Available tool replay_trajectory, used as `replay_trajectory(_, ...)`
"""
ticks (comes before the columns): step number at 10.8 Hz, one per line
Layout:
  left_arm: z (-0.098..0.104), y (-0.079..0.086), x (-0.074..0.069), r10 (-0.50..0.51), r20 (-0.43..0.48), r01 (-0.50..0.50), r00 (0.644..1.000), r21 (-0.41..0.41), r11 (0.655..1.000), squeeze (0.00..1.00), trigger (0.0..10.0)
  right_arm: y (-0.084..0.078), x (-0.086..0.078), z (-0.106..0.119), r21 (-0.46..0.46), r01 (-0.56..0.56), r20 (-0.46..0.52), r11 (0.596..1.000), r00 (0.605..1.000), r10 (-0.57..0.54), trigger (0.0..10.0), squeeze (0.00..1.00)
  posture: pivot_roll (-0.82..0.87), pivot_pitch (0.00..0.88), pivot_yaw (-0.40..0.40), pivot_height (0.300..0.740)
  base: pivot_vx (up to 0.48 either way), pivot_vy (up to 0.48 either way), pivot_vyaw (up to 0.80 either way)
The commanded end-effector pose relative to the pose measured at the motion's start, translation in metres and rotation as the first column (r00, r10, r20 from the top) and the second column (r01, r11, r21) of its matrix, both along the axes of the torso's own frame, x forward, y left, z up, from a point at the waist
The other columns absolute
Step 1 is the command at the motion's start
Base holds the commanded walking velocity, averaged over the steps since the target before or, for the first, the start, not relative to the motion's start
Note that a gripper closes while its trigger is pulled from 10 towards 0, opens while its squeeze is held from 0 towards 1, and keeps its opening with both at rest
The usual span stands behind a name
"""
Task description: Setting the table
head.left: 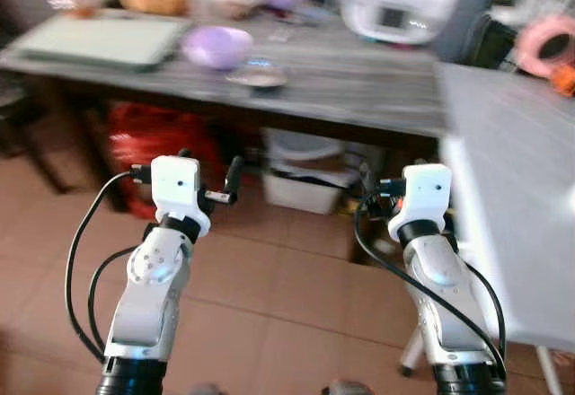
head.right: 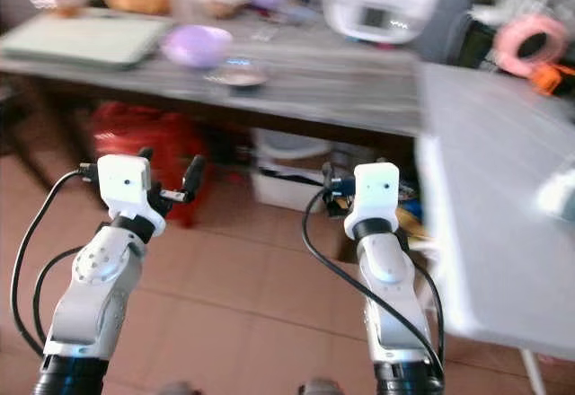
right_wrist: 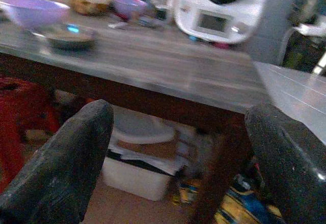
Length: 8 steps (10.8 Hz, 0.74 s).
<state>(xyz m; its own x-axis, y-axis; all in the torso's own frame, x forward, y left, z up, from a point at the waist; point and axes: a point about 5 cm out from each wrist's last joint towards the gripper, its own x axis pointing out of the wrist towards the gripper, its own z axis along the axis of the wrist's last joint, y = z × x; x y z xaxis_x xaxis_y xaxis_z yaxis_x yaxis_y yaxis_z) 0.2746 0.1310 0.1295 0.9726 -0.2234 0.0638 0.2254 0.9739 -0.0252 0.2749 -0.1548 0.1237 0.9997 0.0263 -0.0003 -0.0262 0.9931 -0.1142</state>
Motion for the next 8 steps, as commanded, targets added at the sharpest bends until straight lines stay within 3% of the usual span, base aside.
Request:
replay_trajectory(1,0.0068,-0.0088,0.0030,-0.034,0.023,0.034,0.999,-0.004,0.999,0.00,10.0,-0.0080,0.0015,0.0034,-0.007,0.036,0.012,0.999,0.999,-0.036,10.0,0.00,0.00,0.000,-0.010,0.740,0.274,-0.390,-0.80)
replay_trajectory(2,0.0067,-0.0089,0.0027,-0.034,0.022,0.035,0.999,-0.005,0.999,0.00,10.0,-0.0092,0.0014,0.0027,-0.009,0.038,0.010,0.999,0.999,-0.038,10.0,0.00,0.00,0.000,-0.009,0.740,0.277,-0.390,-0.80)
replay_trajectory(4,0.0058,-0.0083,0.0019,-0.031,0.020,0.031,0.999,-0.001,1.000,0.00,10.0,-0.0091,0.0007,0.0016,-0.011,0.038,0.009,0.999,0.999,-0.038,10.0,0.00,0.00,0.000,-0.010,0.740,0.277,-0.388,0.00)
replay_trajectory(8,0.0061,-0.0055,0.0033,-0.006,0.022,0.006,1.000,-0.003,1.000,0.00,10.0,-0.0089,0.0007,0.0003,-0.019,0.037,0.004,0.999,0.999,-0.037,10.0,0.00,0.00,0.000,-0.012,0.740,0.000,0.000,0.00)
